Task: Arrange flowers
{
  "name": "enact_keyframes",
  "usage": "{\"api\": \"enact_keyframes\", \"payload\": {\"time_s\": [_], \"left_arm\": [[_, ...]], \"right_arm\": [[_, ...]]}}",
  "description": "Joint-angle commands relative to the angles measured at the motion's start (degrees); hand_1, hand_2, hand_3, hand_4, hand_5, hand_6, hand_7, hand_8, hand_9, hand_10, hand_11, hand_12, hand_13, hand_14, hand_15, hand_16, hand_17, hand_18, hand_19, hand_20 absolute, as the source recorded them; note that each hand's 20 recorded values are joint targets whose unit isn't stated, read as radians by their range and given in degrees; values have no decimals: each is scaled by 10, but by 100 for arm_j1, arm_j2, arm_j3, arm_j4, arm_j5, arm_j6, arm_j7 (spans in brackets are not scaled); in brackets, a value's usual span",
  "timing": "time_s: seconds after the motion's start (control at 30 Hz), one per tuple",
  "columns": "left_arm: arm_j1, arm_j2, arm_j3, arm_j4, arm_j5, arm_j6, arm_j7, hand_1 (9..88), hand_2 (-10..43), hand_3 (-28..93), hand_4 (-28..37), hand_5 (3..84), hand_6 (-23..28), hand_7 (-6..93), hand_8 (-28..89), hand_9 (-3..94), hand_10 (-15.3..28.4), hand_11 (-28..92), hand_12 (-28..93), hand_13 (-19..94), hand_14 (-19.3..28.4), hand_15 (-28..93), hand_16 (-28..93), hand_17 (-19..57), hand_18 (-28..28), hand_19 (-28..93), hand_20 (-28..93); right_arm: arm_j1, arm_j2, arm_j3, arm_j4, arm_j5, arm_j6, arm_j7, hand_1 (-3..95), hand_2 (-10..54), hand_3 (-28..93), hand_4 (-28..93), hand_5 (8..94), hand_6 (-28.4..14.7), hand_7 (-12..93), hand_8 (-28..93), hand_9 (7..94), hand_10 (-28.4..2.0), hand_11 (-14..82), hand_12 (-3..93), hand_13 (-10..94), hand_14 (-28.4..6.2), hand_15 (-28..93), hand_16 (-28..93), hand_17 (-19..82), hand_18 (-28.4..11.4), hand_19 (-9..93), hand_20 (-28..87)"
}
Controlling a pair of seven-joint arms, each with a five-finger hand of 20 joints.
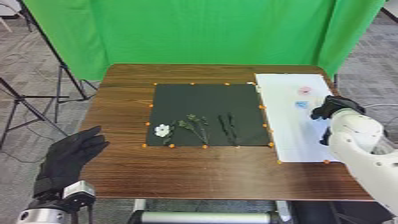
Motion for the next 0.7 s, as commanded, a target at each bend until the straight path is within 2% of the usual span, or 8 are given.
{"api": "enact_keyframes", "payload": {"time_s": [0.03, 0.2, 0.3, 0.33, 0.4, 0.5, 0.57, 0.7], "left_arm": [[-3, -96, 21, 24, 59, -112, -89, 283, 76, 797, -164, 508, 162, 151, -93, 425, 237, 410, 84, 310, 284, 646, -154, -100, 218, 610, 111], [2, -113, 11, 24, 75, -121, -101, 283, 75, 797, -164, 508, 162, 151, -93, 425, 238, 411, 84, 310, 284, 646, -154, -100, 218, 610, 111], [-8, -129, 7, 24, 88, -144, -129, 283, 76, 797, -164, 509, 162, 151, -93, 425, 238, 411, 83, 310, 284, 647, -154, -100, 218, 610, 111], [-10, -137, 8, 23, 98, -138, -137, 283, 76, 797, -164, 509, 162, 151, -93, 425, 238, 411, 83, 310, 284, 647, -154, -100, 218, 610, 111], [-20, -137, 20, 24, 78, -131, -133, 283, 76, 797, -163, 509, 162, 151, -93, 425, 238, 410, 83, 311, 284, 647, -154, -100, 218, 610, 111], [-31, -141, 13, 30, 106, -162, -158, 283, 76, 797, -163, 509, 162, 151, -93, 424, 238, 411, 83, 310, 284, 647, -154, -100, 218, 610, 111], [-35, -141, 15, 29, 95, -153, -142, 282, 76, 797, -163, 508, 162, 151, -93, 424, 237, 411, 83, 310, 284, 647, -155, -100, 218, 610, 112], [-4, -141, 4, 16, 99, -153, -136, 283, 77, 797, -163, 509, 162, 151, -93, 425, 237, 411, 83, 310, 284, 647, -155, -100, 218, 610, 111]], "right_arm": [[-106, -137, -64, 66, -96, 71, 47, 247, -12, 810, -259, 506, -61, 181, -123, 542, -225, 464, 205, 492, -190, 759, 179, 219, -279, 820, 93], [-199, -180, -90, 101, -97, 213, 93, 277, -21, 807, -260, 522, -46, 194, -128, 562, -217, 460, 204, 513, -180, 754, 176, 219, -277, 818, 91], [-203, -166, -172, 138, -272, 325, 58, 299, -21, 814, -262, 539, -41, 208, -136, 592, -199, 461, 202, 537, -169, 747, 180, 231, -270, 821, 92], [-193, -155, -209, 154, -306, 377, 48, 353, -34, 820, -270, 580, -31, 224, -146, 632, -179, 462, 202, 576, -148, 732, 192, 243, -261, 824, 94], [-177, -140, -268, 171, -372, 494, 49, 404, -54, 806, -280, 614, -23, 237, -148, 672, -151, 441, 231, 612, -131, 716, 201, 258, -254, 828, 95], [-171, -116, -325, 192, -527, 634, 5, 434, -64, 790, -281, 626, -23, 252, -98, 703, -132, 402, 272, 636, -121, 704, 206, 269, -250, 833, 91], [-162, -98, -367, 208, -601, 693, 5, 503, -79, 746, -282, 670, -19, 313, -38, 775, -101, 332, 336, 694, -91, 665, 242, 292, -239, 842, 86], [-157, -59, -460, 236, -716, 1027, 13, 556, -94, 737, -282, 722, -7, 326, -3, 848, -74, 256, 392, 752, -54, 611, 301, 309, -224, 848, 83]]}}
